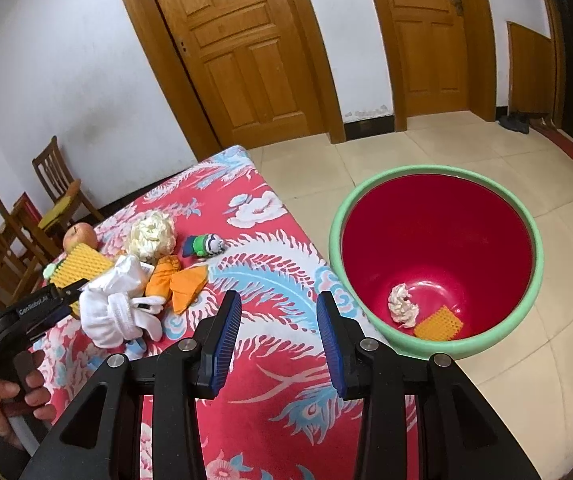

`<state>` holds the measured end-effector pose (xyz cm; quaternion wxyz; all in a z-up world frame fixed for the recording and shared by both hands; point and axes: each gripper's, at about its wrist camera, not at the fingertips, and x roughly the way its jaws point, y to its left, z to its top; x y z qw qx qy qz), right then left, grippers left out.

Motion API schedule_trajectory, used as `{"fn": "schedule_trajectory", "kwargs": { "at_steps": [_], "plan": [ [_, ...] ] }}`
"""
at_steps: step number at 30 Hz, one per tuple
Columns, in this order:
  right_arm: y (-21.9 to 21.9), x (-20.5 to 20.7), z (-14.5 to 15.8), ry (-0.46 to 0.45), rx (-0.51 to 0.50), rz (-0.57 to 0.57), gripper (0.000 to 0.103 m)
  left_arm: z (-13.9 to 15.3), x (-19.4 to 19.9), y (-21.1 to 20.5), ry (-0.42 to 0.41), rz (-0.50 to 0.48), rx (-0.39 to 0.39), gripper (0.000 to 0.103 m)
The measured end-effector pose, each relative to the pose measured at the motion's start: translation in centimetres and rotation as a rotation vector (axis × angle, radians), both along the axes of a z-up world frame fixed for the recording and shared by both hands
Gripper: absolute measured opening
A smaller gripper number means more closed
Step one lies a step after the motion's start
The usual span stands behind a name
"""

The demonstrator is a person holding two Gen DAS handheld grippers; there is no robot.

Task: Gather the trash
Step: 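Move the left tool back to the table and grasp the square yellow foam net, then grasp the white glove with the right tool while the left tool holds the yellow net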

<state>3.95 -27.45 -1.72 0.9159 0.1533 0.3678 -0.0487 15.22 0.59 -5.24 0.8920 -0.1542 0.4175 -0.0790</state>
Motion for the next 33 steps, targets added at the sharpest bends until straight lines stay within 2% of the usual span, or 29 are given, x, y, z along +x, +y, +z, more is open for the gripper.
{"fn": "schedule_trajectory", "kwargs": {
  "at_steps": [8, 12, 18, 21, 24, 30, 33],
  "plan": [
    [1.1, 1.0, -0.4, 0.017, -0.005, 0.033, 0.04, 0.0, -0.1, 0.5, -0.026, -0.021, -0.052, 0.019],
    [2.1, 1.2, -0.3, 0.016, -0.009, 0.066, 0.04, 0.6, -0.7, 0.8, -0.045, -0.031, -0.061, 0.013],
    [4.3, 2.2, -0.1, 0.02, -0.001, 0.14, 0.041, 2.0, -2.4, 1.5, -0.087, -0.027, -0.063, 0.012],
    [5.6, 2.7, -0.2, 0.024, -0.001, 0.171, 0.058, 2.4, -3.1, 2.1, -0.095, -0.019, -0.065, 0.012],
    [6.9, 3.2, -0.3, 0.023, 0.003, 0.207, 0.058, 2.6, -3.8, 2.8, -0.102, -0.004, -0.063, 0.012],
    [9.8, 4.3, -0.6, 0.037, 0.001, 0.285, 0.073, 2.3, -4.9, 4.1, -0.096, 0.039, -0.061, 0.012],
    [11.0, 4.7, -1.0, 0.043, -0.01, 0.316, 0.073, 2.0, -5.2, 4.5, -0.087, 0.056, -0.06, 0.012]
  ]
}}
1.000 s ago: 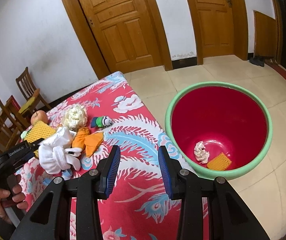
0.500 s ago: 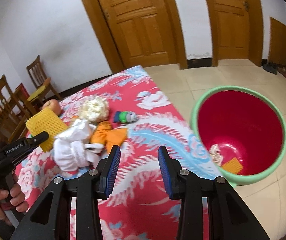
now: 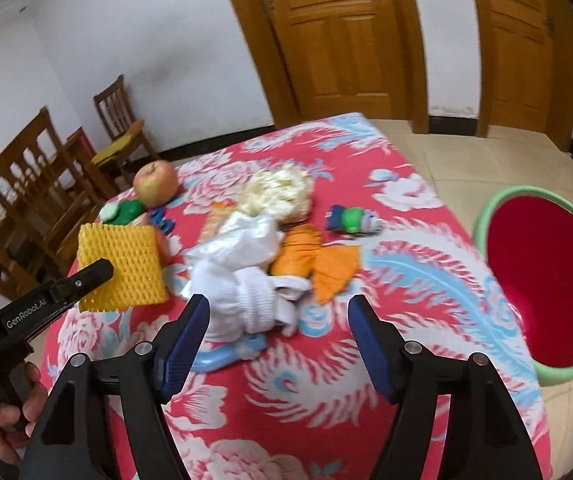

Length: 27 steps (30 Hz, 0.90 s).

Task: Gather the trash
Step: 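Grasp the white glove with the right tool while the left tool holds the yellow net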

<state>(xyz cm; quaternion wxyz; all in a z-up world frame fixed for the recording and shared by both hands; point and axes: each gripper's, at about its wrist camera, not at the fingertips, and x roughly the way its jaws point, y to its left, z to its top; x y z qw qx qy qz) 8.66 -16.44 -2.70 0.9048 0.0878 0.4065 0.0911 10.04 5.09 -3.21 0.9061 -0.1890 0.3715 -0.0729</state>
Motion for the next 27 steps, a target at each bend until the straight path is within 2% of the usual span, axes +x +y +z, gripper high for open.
{"fn": "schedule_trajectory", "kwargs": {
  "at_steps": [5, 11, 16, 20, 22, 27],
  "plan": [
    [0.9, 0.8, -0.8, 0.019, -0.013, 0.007, 0.073, -0.1, -0.3, 0.4, 0.001, 0.01, 0.0, 0.012],
    [0.7, 1.2, -1.2, 0.023, 0.021, 0.003, 0.073, -0.1, -0.5, 0.4, -0.001, 0.004, -0.001, 0.012],
    [1.2, 1.1, -1.2, 0.013, 0.004, 0.041, 0.044, 0.0, -0.8, 0.1, -0.005, 0.0, 0.001, 0.012],
    [1.3, 0.9, -1.2, 0.015, -0.001, 0.04, 0.043, 0.0, -0.9, -0.1, -0.004, -0.002, 0.007, 0.012],
    [1.2, 0.7, -1.2, 0.013, 0.006, 0.044, 0.035, 0.1, -1.0, -0.1, -0.008, 0.0, 0.011, 0.012],
    [0.8, -0.1, -0.6, -0.011, 0.017, 0.055, 0.03, 0.7, -1.3, -0.3, -0.021, -0.002, 0.016, 0.012]
  ]
}}
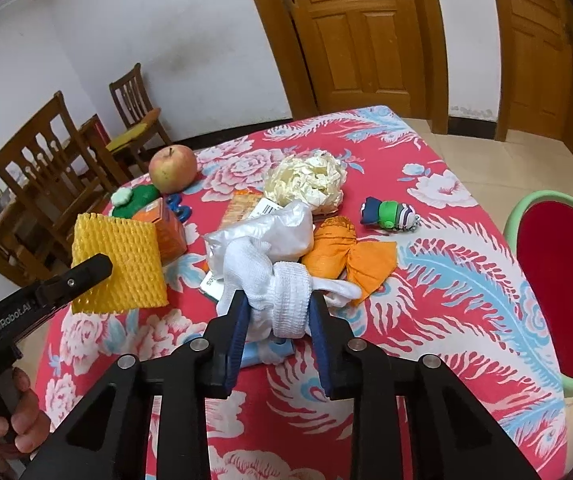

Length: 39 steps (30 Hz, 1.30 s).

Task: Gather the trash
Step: 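Grasp the white glove with the right tool while the left tool holds the yellow net, then carry the yellow net in the left tool while the right tool carries the glove to the bucket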

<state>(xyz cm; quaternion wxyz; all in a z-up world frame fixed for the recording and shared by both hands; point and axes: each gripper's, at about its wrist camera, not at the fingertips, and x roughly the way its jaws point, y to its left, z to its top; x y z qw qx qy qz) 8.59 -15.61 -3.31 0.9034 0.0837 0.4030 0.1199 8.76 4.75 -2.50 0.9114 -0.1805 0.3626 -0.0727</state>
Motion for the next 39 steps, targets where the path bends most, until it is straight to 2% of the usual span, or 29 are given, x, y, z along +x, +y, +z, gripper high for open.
{"fn": "schedule_trajectory", "kwargs": {
  "at_steps": [7, 17, 27, 39],
  "plan": [
    [-0.8, -1.9, 1.7, -0.053, 0.032, 0.003, 0.029, 1.2, -0.7, -0.4, -0.019, -0.026, -0.024, 0.012],
    [-3.6, -4.1, 3.9, -0.119, 0.07, -0.052, 0.029, 4.4, -2.2, -2.9, -0.091, -0.095, -0.018, 0.012],
    [-7.7, -5.9, 5.3, -0.16, 0.08, -0.155, 0.029, 5.7, -2.3, -6.6, -0.107, -0.189, -0.013, 0.012],
    [-13.1, -7.3, 5.0, -0.16, 0.07, -0.315, 0.029, 6.2, -1.5, -12.6, -0.097, -0.334, 0.014, 0.012]
  ]
}}
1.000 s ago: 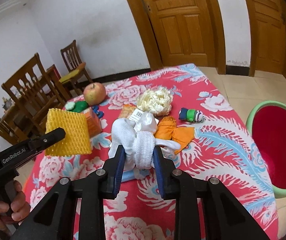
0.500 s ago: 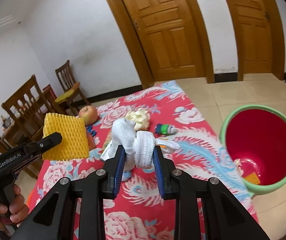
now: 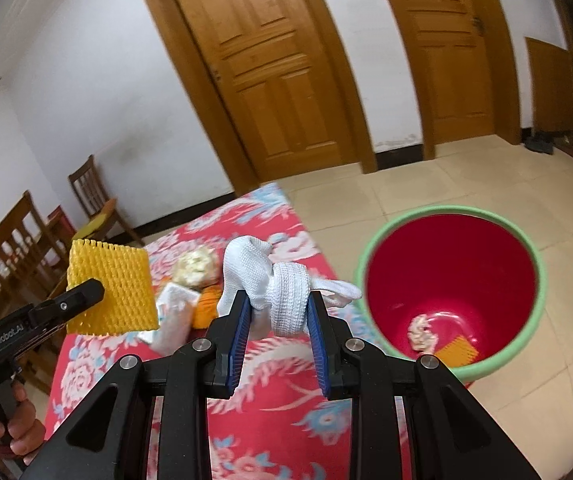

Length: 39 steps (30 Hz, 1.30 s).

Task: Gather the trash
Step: 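Carry the yellow net in the left tool while the right tool carries the glove to the bucket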

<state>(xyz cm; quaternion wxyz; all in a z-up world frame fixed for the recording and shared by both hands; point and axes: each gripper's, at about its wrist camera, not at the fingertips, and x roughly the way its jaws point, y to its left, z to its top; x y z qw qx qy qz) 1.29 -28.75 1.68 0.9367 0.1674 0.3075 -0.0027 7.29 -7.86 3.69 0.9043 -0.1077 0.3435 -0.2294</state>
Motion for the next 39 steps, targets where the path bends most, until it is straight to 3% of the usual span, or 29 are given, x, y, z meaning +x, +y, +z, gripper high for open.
{"fn": "schedule_trajectory", "kwargs": {
  "at_steps": [26, 39],
  "plan": [
    [-9.2, 0.2, -4.1, 0.096, 0.069, -0.248, 0.029, -3.3, 3.1, -14.7, 0.06, -0.306, 0.081, 0.012],
    [-12.5, 0.8, -6.4, 0.153, 0.111, -0.324, 0.031, -5.9, 4.4, -19.0, 0.13, -0.376, 0.105, 0.012]
  ]
}}
